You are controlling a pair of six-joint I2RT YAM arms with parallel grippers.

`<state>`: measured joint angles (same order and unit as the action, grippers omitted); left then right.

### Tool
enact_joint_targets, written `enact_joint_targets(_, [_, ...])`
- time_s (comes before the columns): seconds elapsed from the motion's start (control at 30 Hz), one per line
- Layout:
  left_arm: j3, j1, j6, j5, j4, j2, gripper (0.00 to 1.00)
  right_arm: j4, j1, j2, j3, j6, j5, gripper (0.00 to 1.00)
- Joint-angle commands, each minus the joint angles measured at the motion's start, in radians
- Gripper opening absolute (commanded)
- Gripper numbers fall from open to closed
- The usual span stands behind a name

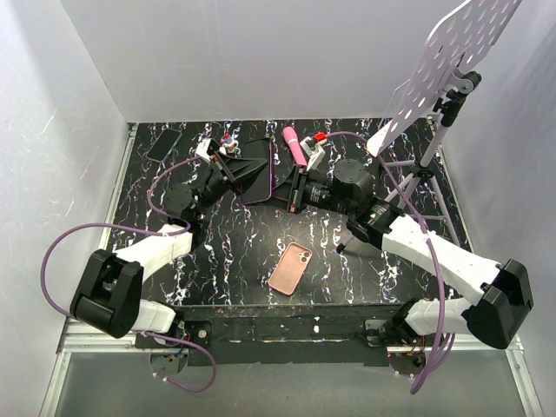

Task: Take the phone out of the phone case
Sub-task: Remove the phone case from the phone.

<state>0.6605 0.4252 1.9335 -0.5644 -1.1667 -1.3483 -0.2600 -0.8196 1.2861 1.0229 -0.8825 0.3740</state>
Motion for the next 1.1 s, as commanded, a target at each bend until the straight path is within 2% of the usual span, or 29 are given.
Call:
enact_joint_targets(0.0, [0.067,0.165,0.133,-0.272,-0.255,0.13,0.0,0.402,0.0,0.18,-0.009,0.27,-0.685,0.01])
enact_joint_targets(0.13, [0.07,0.165,0.118,-0.282,-0.232,0.12,0.0,0.435,-0.045,0.16,0.012,0.312,-0.739,0.01])
enact_joint_targets(0.23, [0.06,0.164,0.065,-0.284,-0.154,0.132,0.0,0.516,-0.12,0.2,0.104,0.352,-0.872,0.01])
enact_joint_targets(0.37, [0.082,0.165,-0.06,-0.307,0.051,0.187,0.0,0.626,-0.176,0.254,0.16,0.34,-1.041,0.01])
enact_joint_targets(0.5, [0.131,0.164,-0.209,-0.331,0.27,0.244,0.0,0.608,-0.185,0.231,0.117,0.323,-1.066,0.01])
enact_joint_targets(0.57, [0.151,0.162,-0.301,-0.336,0.381,0.267,0.0,0.543,-0.179,0.202,0.085,0.353,-0.97,0.01])
enact_joint_targets(0.6, [0.16,0.161,-0.336,-0.341,0.433,0.276,0.0,0.497,-0.17,0.176,0.06,0.379,-0.869,0.01])
enact_joint_targets(0.67, [0.165,0.155,-0.369,-0.344,0.479,0.282,0.0,0.459,-0.165,0.121,0.042,0.375,-0.741,0.01])
enact_joint_targets(0.73, [0.157,0.149,-0.393,-0.342,0.501,0.287,0.0,0.385,-0.165,0.049,0.001,0.373,-0.602,0.11])
enact_joint_targets(0.87, [0.149,0.13,-0.482,-0.335,0.582,0.302,0.0,0.292,-0.156,-0.083,-0.069,0.332,-0.33,0.45])
enact_joint_targets(0.97, [0.145,0.106,-0.559,-0.319,0.648,0.319,0.0,0.269,-0.151,-0.157,-0.122,0.275,-0.19,0.54])
enact_joint_targets(1.07, [0.146,0.093,-0.636,-0.299,0.702,0.328,0.0,0.233,-0.151,-0.203,-0.17,0.209,-0.12,0.54])
